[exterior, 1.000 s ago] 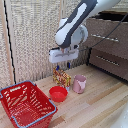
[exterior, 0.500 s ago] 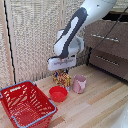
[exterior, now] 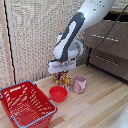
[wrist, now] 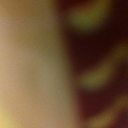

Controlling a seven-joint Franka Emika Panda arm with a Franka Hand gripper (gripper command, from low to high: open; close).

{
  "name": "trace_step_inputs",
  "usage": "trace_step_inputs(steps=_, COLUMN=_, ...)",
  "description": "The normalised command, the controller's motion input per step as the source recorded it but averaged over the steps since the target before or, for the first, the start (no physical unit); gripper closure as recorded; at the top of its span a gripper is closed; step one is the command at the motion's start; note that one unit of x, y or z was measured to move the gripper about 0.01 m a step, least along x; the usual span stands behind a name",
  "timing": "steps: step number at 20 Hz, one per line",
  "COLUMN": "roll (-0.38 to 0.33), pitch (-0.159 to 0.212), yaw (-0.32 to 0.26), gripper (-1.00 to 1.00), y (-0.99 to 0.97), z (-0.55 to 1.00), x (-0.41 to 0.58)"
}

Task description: Shift your gripper thoughtfully near the cereal snack bar. Tenderly grip the snack bar with your precision device. Carefully hover the precision device above the first drawer installation and invite the snack bar to descend into the first drawer installation.

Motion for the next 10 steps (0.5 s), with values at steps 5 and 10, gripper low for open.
trace_step_inputs(steps=5, roll=0.005, pitch=0.074, yaw=0.0, gripper=1.0, y=-0.01, z=0.29, x=0.211)
trace_step_inputs(steps=10, roll=0.031, pitch=0.108, yaw=0.0, gripper=1.0, y=-0.15, z=0.82, x=0.342)
